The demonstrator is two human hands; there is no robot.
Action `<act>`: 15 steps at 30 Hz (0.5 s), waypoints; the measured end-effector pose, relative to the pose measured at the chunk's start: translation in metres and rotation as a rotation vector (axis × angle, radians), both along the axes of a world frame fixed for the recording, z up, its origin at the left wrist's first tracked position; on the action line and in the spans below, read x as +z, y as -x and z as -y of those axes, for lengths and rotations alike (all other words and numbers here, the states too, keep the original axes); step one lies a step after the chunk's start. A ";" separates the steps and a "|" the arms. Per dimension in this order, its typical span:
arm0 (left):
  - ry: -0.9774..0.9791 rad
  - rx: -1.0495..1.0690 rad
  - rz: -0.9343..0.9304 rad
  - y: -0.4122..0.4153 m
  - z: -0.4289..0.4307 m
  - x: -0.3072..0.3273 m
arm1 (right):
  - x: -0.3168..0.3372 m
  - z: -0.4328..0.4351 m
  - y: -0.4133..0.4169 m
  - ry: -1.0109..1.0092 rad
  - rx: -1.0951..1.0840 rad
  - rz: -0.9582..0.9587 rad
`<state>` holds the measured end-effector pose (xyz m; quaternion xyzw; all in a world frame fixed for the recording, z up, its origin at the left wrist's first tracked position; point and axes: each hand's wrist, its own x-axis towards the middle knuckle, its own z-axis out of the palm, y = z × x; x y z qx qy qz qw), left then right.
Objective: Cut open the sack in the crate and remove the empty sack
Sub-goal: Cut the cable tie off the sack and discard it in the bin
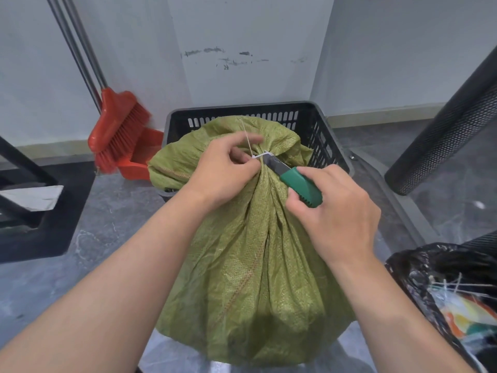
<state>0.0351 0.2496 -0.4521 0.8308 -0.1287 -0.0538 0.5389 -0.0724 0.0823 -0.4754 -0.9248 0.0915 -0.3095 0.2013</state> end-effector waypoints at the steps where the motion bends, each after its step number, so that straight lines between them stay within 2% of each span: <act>1: 0.003 -0.026 -0.032 -0.001 -0.001 -0.001 | 0.000 -0.001 0.000 0.005 -0.006 0.006; 5: -0.100 -0.072 0.000 0.000 -0.004 -0.004 | -0.001 -0.002 -0.001 0.016 -0.020 0.008; 9: -0.246 -0.003 0.195 0.005 0.003 -0.006 | 0.001 0.000 -0.005 0.005 -0.038 -0.006; 15: -0.245 0.120 0.284 0.010 0.014 -0.005 | 0.000 -0.006 -0.007 0.008 -0.063 -0.011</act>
